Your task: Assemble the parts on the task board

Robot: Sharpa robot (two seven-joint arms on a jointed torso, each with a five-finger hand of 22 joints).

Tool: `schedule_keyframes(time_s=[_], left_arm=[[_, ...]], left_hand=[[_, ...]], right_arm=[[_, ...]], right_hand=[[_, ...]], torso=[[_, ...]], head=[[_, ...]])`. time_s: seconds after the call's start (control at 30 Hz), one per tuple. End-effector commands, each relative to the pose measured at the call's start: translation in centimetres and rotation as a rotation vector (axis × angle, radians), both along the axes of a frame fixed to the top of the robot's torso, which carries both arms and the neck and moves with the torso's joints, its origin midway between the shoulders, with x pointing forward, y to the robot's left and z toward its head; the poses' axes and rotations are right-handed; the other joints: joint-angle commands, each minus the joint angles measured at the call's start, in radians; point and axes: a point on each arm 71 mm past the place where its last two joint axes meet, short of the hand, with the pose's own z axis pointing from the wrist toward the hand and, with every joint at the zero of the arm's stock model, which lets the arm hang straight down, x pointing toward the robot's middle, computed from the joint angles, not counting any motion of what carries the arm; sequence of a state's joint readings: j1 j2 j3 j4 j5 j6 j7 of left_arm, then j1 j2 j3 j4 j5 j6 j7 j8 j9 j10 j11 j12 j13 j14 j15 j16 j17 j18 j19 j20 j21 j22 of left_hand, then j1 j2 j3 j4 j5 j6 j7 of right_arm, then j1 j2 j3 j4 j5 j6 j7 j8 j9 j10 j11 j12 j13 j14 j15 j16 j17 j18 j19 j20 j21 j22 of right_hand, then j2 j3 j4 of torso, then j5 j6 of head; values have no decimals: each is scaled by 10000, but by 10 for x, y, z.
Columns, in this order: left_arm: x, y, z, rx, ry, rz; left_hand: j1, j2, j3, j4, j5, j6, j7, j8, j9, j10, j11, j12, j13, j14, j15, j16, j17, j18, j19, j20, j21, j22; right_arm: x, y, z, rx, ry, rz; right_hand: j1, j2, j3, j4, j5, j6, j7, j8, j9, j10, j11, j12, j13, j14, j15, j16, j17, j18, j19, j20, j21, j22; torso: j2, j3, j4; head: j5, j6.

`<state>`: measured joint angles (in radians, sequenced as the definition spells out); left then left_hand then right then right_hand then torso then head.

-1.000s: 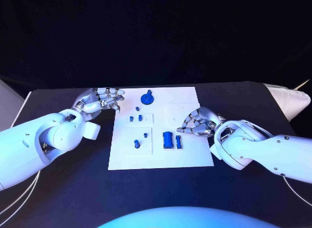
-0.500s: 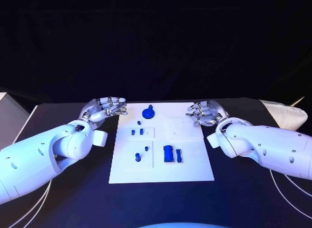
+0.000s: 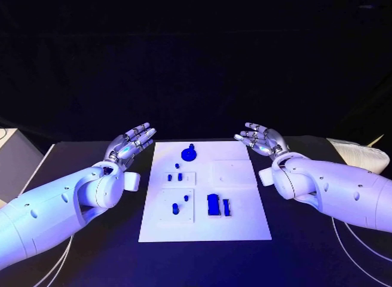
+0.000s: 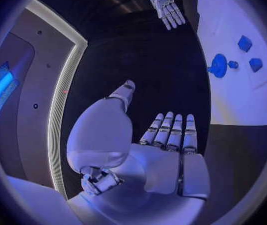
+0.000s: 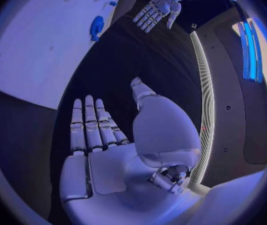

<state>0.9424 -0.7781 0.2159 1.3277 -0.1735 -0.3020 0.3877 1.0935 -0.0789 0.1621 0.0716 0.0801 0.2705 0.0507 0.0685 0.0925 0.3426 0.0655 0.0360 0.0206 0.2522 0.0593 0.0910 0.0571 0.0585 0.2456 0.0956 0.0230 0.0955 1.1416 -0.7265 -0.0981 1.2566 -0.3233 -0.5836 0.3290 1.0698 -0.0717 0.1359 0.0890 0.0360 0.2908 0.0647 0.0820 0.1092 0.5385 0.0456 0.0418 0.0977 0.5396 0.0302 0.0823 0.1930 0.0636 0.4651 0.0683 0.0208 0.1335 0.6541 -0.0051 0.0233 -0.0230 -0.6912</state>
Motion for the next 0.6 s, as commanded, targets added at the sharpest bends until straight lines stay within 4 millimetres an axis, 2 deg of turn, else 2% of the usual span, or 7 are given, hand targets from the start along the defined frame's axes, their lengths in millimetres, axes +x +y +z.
schedule_keyframes(time_s=[0.03,0.07,0.1,0.2,0.37,0.6], left_arm=[[-3,-8,6,-42,-153,423],[-4,-11,6,-17,-155,507],[-6,-14,6,13,-155,601],[-14,-24,7,137,-143,915],[-28,-40,8,427,-80,1446],[-41,-51,7,750,6,1873]], left_hand=[[-3564,789,-1621,-716,-801,-2705,-507,-685,-925,-3426,-655,-360,-206,-2522,-593,-910,-571,-585,-2456,-956,-230,-955],[-3838,789,-1621,-716,-801,-2705,-507,-685,-925,-3426,-655,-360,-206,-2522,-593,-910,-571,-585,-2456,-956,-230,-955],[-10935,789,-1621,-716,-801,-2705,-507,-685,-925,-3426,-655,-360,-206,-2522,-593,-910,-571,-585,-2456,-956,-230,-955],[-10935,789,-1621,-716,-801,-2705,-507,-685,-925,-3426,-655,-360,-206,-2522,-593,-910,-571,-585,-2456,-956,-230,-955],[-10935,789,-1621,-716,-801,-2705,-507,-685,-925,-3426,-655,-360,-206,-2522,-593,-910,-571,-585,-2456,-956,-230,-955],[-10935,789,-1621,-716,-801,-2705,-507,-685,-925,-3426,-655,-360,-206,-2522,-593,-910,-571,-585,-2456,-956,-230,-955]], right_arm=[[-9,10,2,754,-126,-202],[-13,14,3,1000,-126,-239],[-17,18,3,1273,-120,-283],[-30,30,7,2102,-72,-438],[-47,45,11,3045,49,-655],[-56,51,14,3477,133,-769]], right_hand=[[-3484,717,-1359,-890,-360,-2908,-647,-820,-1092,-5385,-456,-418,-977,-5396,-302,-823,-1930,-636,-4651,-683,-208,-1335],[-10698,717,-1359,-890,-360,-2908,-647,-820,-1092,-5385,-456,-418,-977,-5396,-302,-823,-1930,-636,-4651,-683,-208,-1335],[-10698,717,-1359,-890,-360,-2908,-647,-820,-1092,-5385,-456,-418,-977,-5396,-302,-823,-1930,-636,-4651,-683,-208,-1335],[-10698,717,-1359,-890,-360,-2908,-647,-820,-1092,-5385,-456,-418,-977,-5396,-302,-823,-1930,-636,-4651,-683,-208,-1335],[-10698,717,-1359,-890,-360,-2908,-647,-820,-1092,-5385,-456,-418,-977,-5396,-302,-823,-1930,-636,-4651,-683,-208,-1335],[-10698,717,-1359,-890,-360,-2908,-647,-820,-1092,-5385,-456,-418,-977,-5396,-302,-823,-1930,-636,-4651,-683,-208,-1335]], torso=[[-370,15,-83],[-477,20,-105],[-589,26,-128],[-846,38,-181],[-1077,50,-228],[-1099,51,-233]], head=[[74,285],[97,376],[121,472],[176,694],[225,892],[230,912]])
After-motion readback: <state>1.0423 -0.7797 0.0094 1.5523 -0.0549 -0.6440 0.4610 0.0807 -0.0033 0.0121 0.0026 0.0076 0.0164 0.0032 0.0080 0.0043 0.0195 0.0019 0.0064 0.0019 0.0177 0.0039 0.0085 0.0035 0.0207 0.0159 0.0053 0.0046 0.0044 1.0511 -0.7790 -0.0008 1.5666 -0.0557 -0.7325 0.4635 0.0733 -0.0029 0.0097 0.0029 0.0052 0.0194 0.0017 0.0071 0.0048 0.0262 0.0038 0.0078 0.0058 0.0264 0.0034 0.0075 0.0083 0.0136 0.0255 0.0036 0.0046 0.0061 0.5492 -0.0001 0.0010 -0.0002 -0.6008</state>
